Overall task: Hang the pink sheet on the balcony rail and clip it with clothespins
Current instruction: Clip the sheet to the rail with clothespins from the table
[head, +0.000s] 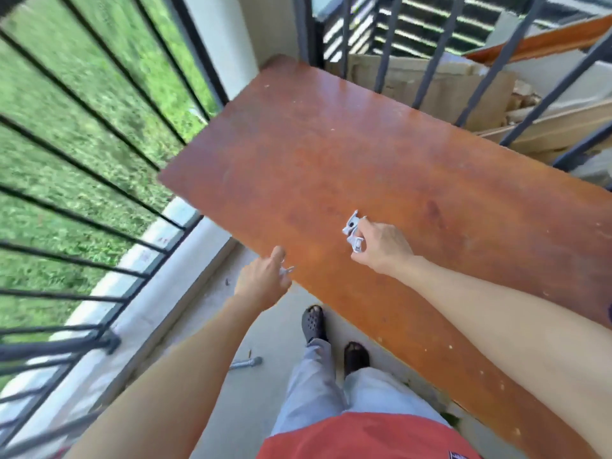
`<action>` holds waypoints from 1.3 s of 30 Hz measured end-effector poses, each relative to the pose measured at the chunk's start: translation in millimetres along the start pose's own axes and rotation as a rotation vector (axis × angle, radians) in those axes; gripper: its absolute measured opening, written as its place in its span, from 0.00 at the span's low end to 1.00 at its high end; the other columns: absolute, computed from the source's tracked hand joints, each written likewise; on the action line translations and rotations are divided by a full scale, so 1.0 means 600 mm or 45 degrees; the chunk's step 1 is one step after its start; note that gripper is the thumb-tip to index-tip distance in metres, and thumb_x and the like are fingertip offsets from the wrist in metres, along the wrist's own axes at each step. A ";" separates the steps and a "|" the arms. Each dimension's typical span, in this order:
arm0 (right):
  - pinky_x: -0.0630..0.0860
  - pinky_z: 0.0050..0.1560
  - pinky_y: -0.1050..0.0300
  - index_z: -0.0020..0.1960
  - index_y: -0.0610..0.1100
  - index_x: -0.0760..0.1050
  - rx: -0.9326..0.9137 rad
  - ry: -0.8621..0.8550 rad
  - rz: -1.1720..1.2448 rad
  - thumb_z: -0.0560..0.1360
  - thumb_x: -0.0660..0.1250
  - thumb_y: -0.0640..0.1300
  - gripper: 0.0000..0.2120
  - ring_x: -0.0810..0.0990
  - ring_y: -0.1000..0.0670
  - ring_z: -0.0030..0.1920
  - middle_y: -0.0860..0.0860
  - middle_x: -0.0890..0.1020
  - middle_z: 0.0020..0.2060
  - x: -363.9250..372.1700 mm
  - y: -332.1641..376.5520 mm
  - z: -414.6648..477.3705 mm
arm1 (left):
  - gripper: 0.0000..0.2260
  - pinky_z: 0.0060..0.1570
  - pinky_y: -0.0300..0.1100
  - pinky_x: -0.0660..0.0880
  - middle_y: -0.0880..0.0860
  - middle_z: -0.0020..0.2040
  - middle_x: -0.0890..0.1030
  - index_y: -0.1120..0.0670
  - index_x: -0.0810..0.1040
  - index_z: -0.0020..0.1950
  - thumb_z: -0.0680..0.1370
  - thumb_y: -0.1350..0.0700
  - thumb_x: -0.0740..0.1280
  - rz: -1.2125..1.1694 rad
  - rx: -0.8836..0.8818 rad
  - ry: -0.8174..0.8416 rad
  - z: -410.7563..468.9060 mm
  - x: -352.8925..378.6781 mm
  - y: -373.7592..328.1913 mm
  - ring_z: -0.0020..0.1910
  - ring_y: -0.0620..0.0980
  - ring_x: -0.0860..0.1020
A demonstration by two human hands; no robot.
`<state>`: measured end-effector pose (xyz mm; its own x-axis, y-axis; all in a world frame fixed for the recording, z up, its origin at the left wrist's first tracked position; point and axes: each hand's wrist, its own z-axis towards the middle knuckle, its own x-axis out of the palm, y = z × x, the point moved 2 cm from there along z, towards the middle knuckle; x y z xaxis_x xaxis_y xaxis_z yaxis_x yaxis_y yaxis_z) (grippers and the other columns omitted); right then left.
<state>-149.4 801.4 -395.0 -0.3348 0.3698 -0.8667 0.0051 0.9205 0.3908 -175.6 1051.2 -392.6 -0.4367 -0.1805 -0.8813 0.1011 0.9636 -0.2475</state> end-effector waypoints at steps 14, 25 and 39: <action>0.74 0.47 0.49 0.55 0.45 0.74 -0.806 0.192 -0.261 0.76 0.65 0.53 0.14 0.81 0.38 0.52 0.41 0.83 0.49 0.139 0.524 -0.093 | 0.16 0.49 0.50 0.75 0.55 0.57 0.79 0.51 0.68 0.60 0.77 0.43 0.60 -0.084 -0.647 -0.287 -0.454 -0.032 0.366 0.55 0.59 0.78; 0.75 0.44 0.48 0.58 0.41 0.70 -1.135 0.250 -0.096 0.77 0.63 0.50 0.14 0.80 0.38 0.47 0.40 0.82 0.49 0.143 1.035 -0.310 | 0.06 0.39 0.49 0.72 0.52 0.44 0.79 0.51 0.68 0.45 0.76 0.50 0.61 -0.031 -0.996 -0.596 -0.911 -0.255 0.573 0.44 0.59 0.78; 0.79 0.46 0.48 0.52 0.46 0.78 -1.594 0.328 0.450 0.76 0.64 0.45 0.07 0.81 0.45 0.46 0.47 0.84 0.47 0.077 1.493 -0.466 | 0.17 0.41 0.41 0.70 0.51 0.41 0.80 0.57 0.79 0.52 0.73 0.45 0.72 0.121 -1.247 -1.694 -1.188 -0.519 0.659 0.34 0.45 0.72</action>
<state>-423.9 1607.8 1.7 -0.6636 0.4016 -0.6311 -0.6918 -0.0085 0.7220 -636.6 1628.8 71.1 0.6119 0.3483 -0.7101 -0.7100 0.6375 -0.2991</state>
